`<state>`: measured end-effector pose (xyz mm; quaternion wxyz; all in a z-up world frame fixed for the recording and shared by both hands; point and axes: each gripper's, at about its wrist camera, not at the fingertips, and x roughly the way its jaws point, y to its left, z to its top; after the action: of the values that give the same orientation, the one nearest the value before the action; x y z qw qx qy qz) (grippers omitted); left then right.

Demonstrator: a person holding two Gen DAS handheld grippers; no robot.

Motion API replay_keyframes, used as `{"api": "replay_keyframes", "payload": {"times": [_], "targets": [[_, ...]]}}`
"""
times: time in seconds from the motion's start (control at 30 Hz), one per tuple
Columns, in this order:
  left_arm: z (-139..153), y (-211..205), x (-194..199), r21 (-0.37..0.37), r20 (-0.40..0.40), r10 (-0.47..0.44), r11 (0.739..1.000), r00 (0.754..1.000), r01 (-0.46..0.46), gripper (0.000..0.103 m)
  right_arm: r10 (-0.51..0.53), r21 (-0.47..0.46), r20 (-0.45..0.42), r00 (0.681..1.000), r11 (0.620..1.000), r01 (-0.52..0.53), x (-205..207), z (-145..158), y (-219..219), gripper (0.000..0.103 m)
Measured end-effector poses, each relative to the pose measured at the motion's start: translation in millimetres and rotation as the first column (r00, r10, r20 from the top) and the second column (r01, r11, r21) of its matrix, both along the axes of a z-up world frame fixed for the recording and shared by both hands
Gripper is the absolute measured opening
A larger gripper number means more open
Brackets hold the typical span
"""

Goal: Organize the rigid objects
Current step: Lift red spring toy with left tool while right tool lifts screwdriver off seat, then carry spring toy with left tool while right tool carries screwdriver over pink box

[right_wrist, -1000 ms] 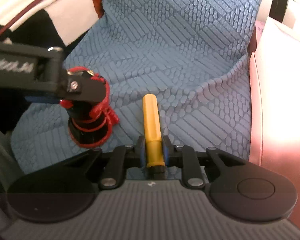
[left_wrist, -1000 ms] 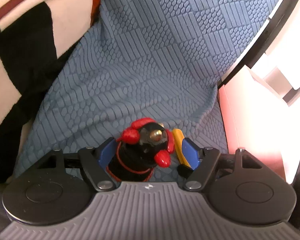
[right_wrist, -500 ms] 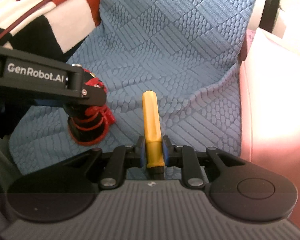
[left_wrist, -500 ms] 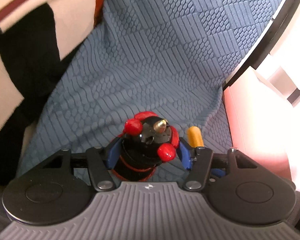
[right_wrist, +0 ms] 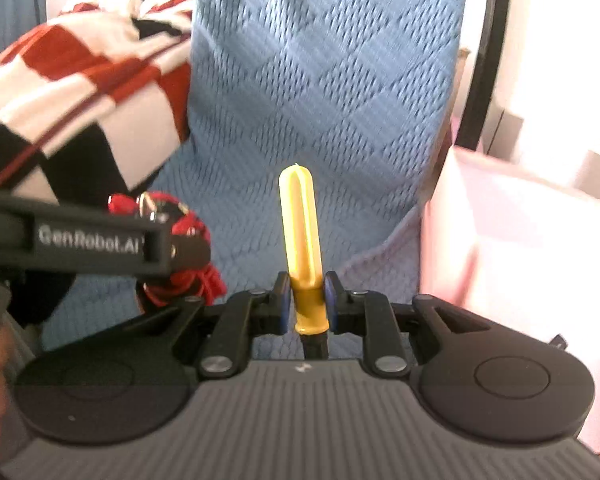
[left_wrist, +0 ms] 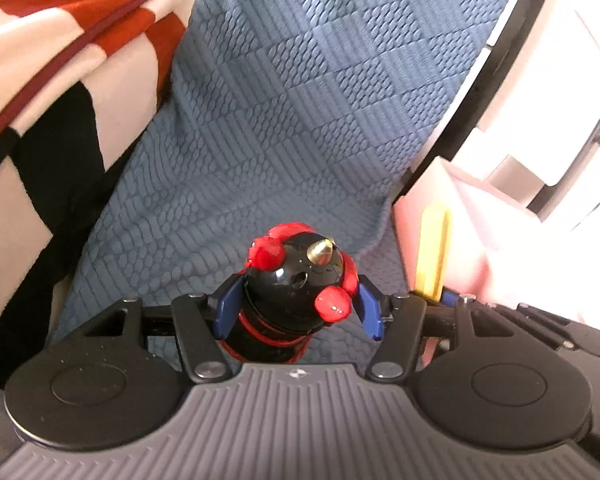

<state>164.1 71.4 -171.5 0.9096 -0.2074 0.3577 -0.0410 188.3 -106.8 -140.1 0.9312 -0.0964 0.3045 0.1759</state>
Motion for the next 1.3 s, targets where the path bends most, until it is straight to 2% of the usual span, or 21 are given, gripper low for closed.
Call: {"api": "replay_keyframes", "payload": {"times": [0.13,0.37,0.6,1.0,1.3], "targets": [[14,-4,-20,-0.03,0.015,0.014,0.999,1.0,-0.014,0.065,0.008,0.022,0.032,0.999,1.0,-0.008,-12,23,-11,0.021],[46,-7,-51,-0.034,0.05,0.059,0.998,0.997,-0.058,0.065,0.037,0.045,0.048,0.998,0.998,-0.039,-42,54,-29,0.021],[76,-13,-79,-0.023,0.099,0.091,0.996,0.991,-0.089,0.065,0.023,0.073,0.058,0.998,0.997,-0.027,-62,75,-58,0.021],[110,-51,-86,-0.029,0.161,0.026,0.999,0.987,-0.021,0.065,-0.023,0.124,0.109,0.994,0.992,0.009,-80,110,-95,0.021],[125,-95,-73,-0.026,0.178,-0.084,0.996,0.98,0.09,0.065,-0.114,0.136,0.128,0.985,0.986,0.096,-78,119,-135,0.021]]}}
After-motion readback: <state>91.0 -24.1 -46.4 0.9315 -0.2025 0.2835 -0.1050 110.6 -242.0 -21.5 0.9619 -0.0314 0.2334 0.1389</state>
